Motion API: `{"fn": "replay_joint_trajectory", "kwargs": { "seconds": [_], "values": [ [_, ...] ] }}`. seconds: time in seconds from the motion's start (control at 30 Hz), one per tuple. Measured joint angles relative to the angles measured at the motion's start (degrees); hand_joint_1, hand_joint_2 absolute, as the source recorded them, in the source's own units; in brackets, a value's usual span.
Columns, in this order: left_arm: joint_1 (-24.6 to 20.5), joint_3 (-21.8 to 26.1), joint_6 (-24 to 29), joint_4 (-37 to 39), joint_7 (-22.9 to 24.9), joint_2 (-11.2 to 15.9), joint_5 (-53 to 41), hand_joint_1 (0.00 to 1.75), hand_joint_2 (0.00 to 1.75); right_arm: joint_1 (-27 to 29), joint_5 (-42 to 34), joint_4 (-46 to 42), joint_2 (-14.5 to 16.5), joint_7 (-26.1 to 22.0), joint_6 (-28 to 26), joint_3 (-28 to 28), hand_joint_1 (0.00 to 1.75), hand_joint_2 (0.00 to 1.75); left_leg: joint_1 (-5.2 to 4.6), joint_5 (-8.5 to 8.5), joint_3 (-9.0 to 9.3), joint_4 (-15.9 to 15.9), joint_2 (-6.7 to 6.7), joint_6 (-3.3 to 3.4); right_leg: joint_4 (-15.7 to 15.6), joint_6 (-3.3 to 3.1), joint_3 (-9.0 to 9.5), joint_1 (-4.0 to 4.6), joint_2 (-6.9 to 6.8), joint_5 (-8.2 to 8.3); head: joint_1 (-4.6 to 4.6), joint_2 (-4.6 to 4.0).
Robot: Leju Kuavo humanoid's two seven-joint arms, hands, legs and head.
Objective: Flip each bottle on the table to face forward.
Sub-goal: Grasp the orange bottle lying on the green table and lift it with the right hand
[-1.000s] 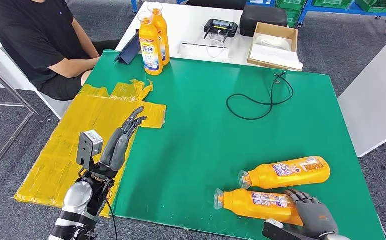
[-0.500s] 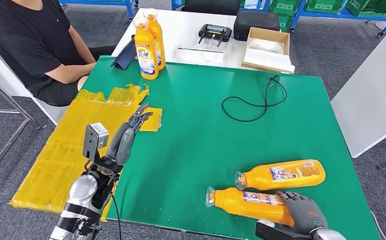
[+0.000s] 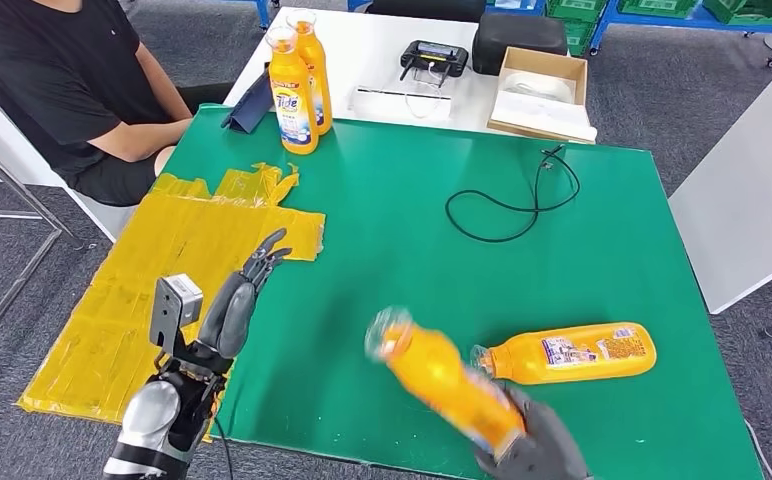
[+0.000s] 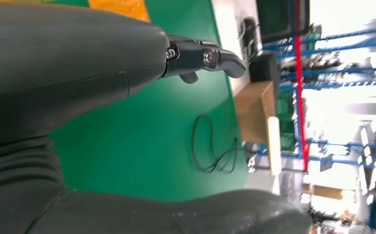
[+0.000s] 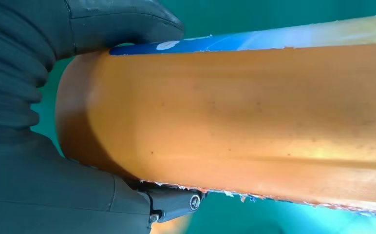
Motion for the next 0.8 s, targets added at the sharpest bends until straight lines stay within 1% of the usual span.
{"fn": "replay_joint_trajectory", "kwargs": {
  "seconds": [0.07,0.13,0.27,0.37,0.47,0.6,0.73,0.8],
  "values": [
    [0.74,0.16,-0.20,-0.87,0.15,-0.21,-0.32,0.00,0.00,0.43,-0.09,-2.17,4.96,-0.74,2.72,-4.82,1.75,1.75,0.00,0.02,-0.07,0.00,-0.07,0.00,0.01,-0.04,-0.06,-0.01,-0.12,-0.03,0.03,0.00],
    [1.14,0.40,-0.23,-1.43,0.20,-0.35,-0.52,0.00,0.00,1.14,0.13,-3.40,8.62,-1.85,4.44,-8.49,1.75,1.75,-0.03,0.02,-0.14,0.00,-0.17,0.00,0.01,-0.05,-0.06,-0.05,-0.23,-0.04,0.03,0.00],
    [2.16,0.68,-0.47,-2.51,0.31,-0.95,-0.77,0.00,0.00,2.10,2.26,-5.91,16.06,-5.31,6.46,-14.32,1.75,1.75,-0.14,0.02,-0.23,0.00,-0.22,0.01,0.01,-0.05,-0.13,-0.14,-0.25,-0.04,0.03,0.00],
    [3.17,0.67,-1.35,-3.53,1.01,-1.93,0.62,0.00,0.00,2.13,5.03,-8.30,21.47,-6.04,7.50,-17.57,1.75,1.75,-0.16,0.01,-0.25,0.00,-0.22,0.02,0.00,-0.05,-0.17,-0.15,-0.24,-0.04,0.02,0.00],
    [3.72,0.51,-1.98,-4.48,1.78,-2.83,2.23,0.00,0.00,2.11,7.29,-10.13,25.26,-6.22,7.70,-19.05,1.75,1.75,-0.16,0.01,-0.27,0.00,-0.22,0.02,0.00,-0.05,-0.19,-0.15,-0.25,-0.04,0.03,0.00],
    [3.91,0.37,-2.10,-5.23,2.13,-3.61,2.58,0.00,0.00,2.11,8.09,-11.47,28.04,-6.26,7.70,-20.04,1.75,1.75,-0.16,0.01,-0.27,0.00,-0.22,0.02,0.00,-0.05,-0.19,-0.14,-0.24,-0.04,0.03,0.00],
    [3.99,0.32,-2.16,-5.60,2.32,-3.89,2.69,0.00,1.75,2.11,8.20,-11.88,29.33,-6.32,7.74,-20.67,1.75,1.75,-0.16,0.01,-0.26,0.00,-0.22,0.02,0.00,-0.05,-0.18,-0.15,-0.25,-0.04,0.03,0.00],
    [4.00,0.09,-2.55,-5.61,2.61,-3.96,3.53,0.00,1.75,2.09,8.77,-11.93,29.64,-6.37,7.89,-20.88,1.75,1.75,-0.16,0.01,-0.27,0.00,-0.22,0.02,0.00,-0.05,-0.17,-0.15,-0.25,-0.04,0.03,0.00]
  ]
}}
